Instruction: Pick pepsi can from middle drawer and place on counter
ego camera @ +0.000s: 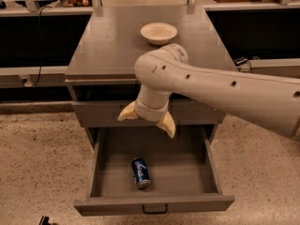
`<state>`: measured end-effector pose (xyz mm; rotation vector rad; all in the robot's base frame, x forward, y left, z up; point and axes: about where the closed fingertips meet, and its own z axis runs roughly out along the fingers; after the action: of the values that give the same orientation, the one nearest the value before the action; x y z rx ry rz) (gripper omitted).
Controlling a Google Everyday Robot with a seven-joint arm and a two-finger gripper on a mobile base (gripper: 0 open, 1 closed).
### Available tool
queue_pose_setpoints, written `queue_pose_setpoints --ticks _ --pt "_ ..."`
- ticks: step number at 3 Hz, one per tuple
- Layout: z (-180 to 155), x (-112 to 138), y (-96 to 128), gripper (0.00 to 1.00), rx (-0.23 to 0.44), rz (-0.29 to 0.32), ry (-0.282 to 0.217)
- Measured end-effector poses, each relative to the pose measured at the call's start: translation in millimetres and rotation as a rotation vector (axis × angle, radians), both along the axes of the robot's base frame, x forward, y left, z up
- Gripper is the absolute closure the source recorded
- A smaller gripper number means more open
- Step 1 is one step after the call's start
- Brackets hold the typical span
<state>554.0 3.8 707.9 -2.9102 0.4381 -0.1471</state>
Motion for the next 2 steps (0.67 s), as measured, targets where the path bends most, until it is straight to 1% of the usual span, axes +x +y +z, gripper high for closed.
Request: queue_pose_setpoints --ticks 1,2 --pt "-52.9 6.4 14.5 0.0 -0.09 0.095 0.033" --pt "-92.5 -4.9 24.1 0.0 -0.106 0.261 -0.015"
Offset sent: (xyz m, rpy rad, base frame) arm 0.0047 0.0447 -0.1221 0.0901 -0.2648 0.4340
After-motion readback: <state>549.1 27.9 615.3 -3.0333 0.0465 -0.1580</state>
